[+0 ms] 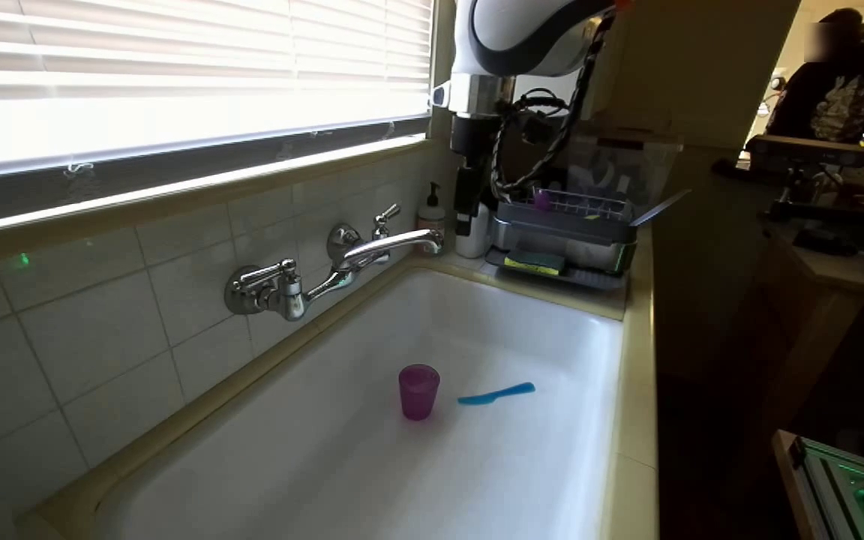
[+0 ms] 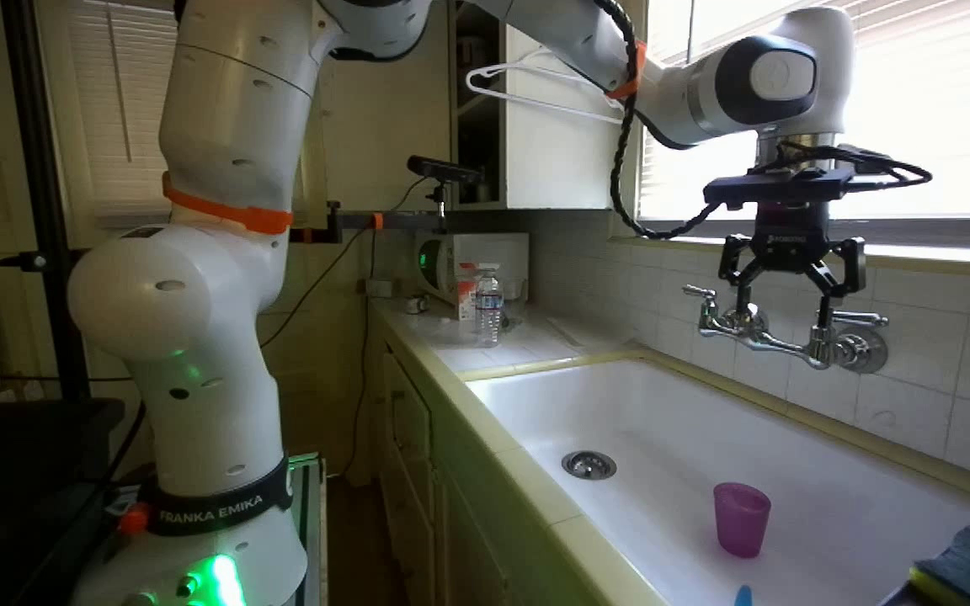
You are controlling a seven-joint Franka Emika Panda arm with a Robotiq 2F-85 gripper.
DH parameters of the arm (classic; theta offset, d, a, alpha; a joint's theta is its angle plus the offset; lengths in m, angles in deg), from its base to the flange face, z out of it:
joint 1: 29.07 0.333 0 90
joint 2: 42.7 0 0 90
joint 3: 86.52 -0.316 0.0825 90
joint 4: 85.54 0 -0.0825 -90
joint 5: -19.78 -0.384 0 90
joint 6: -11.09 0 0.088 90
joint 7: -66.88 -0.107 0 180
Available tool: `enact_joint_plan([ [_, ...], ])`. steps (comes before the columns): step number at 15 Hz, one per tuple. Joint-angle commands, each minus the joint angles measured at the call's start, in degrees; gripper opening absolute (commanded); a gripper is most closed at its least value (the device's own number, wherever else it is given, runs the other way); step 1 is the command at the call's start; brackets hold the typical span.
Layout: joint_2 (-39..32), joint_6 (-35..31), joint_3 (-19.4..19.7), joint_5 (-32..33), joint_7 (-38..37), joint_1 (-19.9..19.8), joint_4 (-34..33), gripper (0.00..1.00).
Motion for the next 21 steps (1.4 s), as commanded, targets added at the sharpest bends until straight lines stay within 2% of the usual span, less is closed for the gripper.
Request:
enact_joint_plan([
  [1, 6.32, -0.55, 0.49, -1.71, -1.53, 0.64, 8.76, 1.00],
  [9, 11.79, -2.86, 0.88, -4.64, -2.95, 1.77, 18.13, 1.00],
  [13, 13.04, -6.65, 1.03, -6.09, -2.82, 2.08, 21.10, 1.00],
  [19, 13.96, -11.81, 1.31, -6.02, -5.62, 2.72, 23.81, 1.00],
  [20, 12.14, -9.24, 1.42, -6.09, -3.63, 2.59, 20.93, 1.00],
  [21, 12.26, -9.78, 1.45, -6.09, -4.06, 2.65, 21.25, 1.00],
])
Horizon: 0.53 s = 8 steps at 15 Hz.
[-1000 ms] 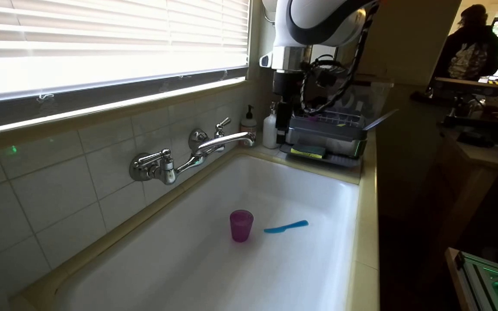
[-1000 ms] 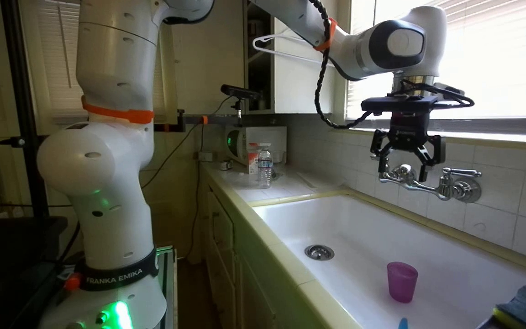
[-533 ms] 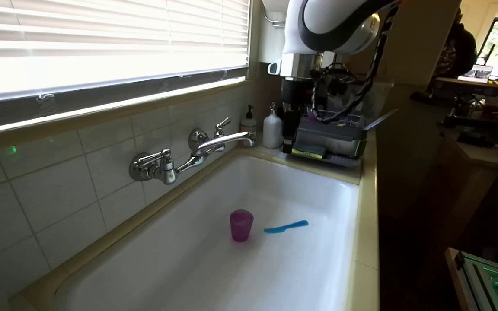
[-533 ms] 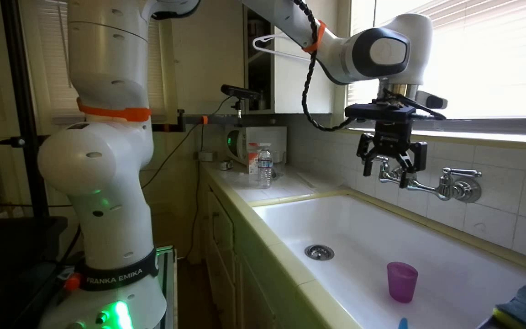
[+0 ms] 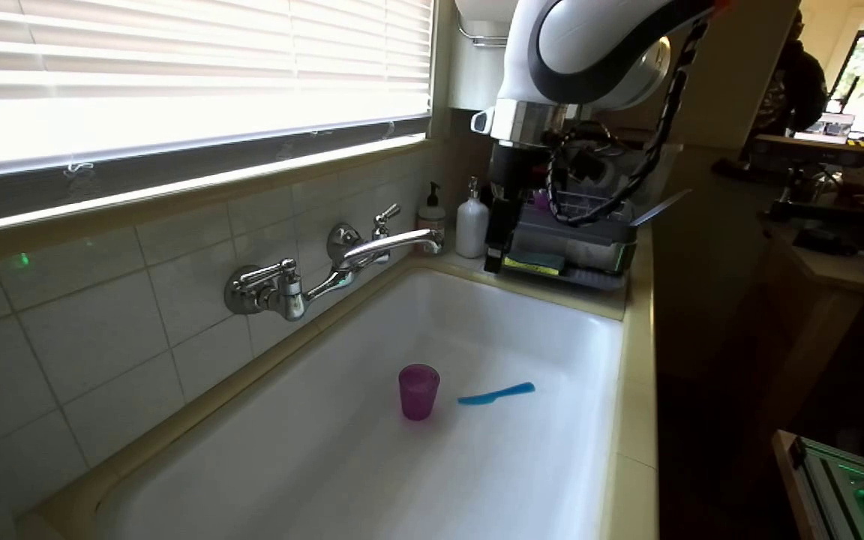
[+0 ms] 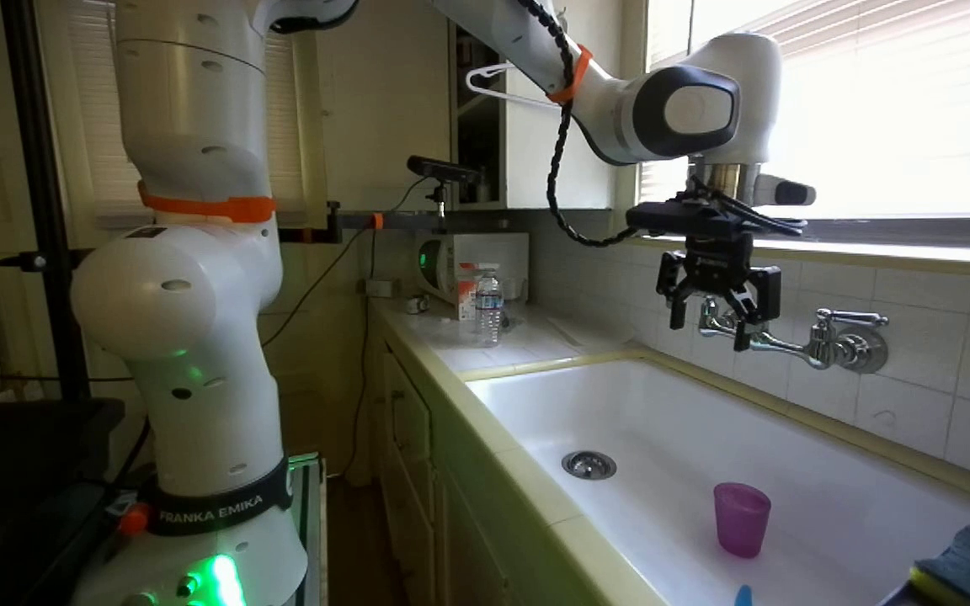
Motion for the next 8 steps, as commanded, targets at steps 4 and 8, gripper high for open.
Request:
enact_joint_plan([
  [4, 0.17, -0.09, 1.06, -0.04, -0.51, 1.04, 0.07, 1.00],
  [8, 0.18, -0.12, 1.07, -0.04, -0.60, 1.04, 0.12, 1.00],
])
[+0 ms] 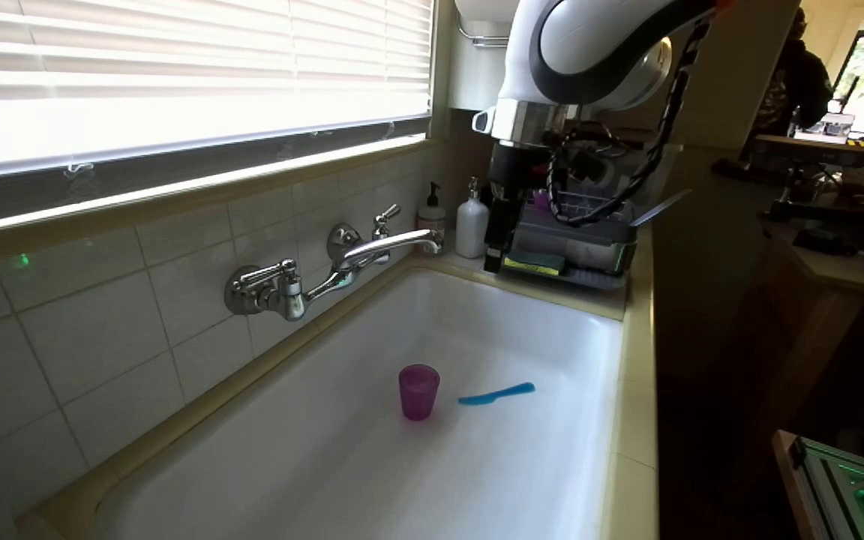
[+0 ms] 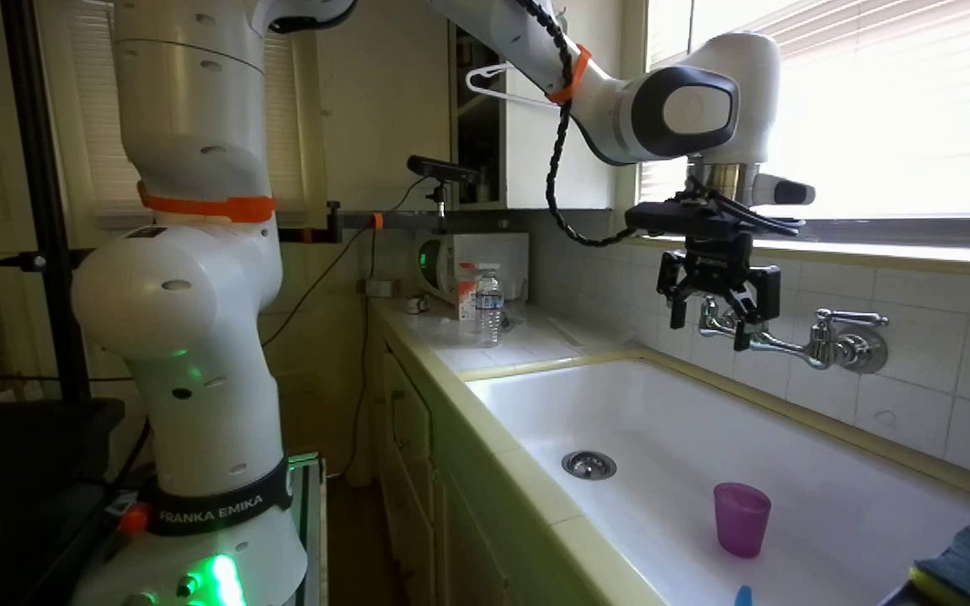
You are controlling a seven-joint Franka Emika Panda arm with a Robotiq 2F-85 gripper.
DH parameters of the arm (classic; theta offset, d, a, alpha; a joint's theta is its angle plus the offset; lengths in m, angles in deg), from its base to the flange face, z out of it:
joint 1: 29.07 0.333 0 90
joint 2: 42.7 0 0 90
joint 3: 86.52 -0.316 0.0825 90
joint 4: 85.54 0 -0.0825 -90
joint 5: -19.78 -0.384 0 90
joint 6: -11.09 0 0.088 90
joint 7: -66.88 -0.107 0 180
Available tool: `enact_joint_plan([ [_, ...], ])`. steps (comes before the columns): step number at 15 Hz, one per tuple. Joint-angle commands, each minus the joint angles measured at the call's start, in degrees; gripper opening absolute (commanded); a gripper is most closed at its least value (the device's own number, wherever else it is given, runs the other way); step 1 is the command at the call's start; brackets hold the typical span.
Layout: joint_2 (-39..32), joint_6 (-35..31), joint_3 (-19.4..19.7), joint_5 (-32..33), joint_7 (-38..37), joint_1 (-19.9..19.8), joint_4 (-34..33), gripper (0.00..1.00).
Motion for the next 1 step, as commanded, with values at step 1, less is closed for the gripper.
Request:
enact_joint_plan([
  [1, 0.00, 0.10, 1.03, -0.04, 0.00, 1.03, -0.07, 1.00],
])
